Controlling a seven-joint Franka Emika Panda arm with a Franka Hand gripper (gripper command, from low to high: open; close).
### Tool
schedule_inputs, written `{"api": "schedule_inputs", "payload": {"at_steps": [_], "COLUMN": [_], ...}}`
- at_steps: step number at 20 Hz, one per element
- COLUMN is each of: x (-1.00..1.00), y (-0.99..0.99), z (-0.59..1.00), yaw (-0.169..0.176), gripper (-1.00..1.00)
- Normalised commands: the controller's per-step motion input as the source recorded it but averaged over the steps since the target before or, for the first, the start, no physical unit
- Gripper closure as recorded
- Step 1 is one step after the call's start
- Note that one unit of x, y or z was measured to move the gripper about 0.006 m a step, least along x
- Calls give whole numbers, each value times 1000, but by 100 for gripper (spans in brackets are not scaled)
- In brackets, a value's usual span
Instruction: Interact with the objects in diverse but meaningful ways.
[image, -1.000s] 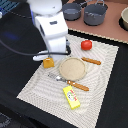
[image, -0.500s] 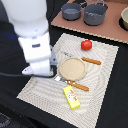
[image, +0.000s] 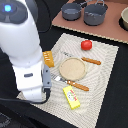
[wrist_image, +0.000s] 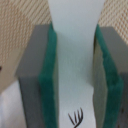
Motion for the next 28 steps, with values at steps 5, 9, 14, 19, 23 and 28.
{"api": "schedule_inputs", "payload": {"at_steps": [5,9,14,19,23,28], "x": [46,-2,-15,-117,-191,-299], "y": [24,166,431,557,677,678], "z": [571,1000,622,286,37,0], "yaw": [6,-11,-76,-92,-127,-135], "gripper": [-100,-100,-100,-100,-100,-100]}}
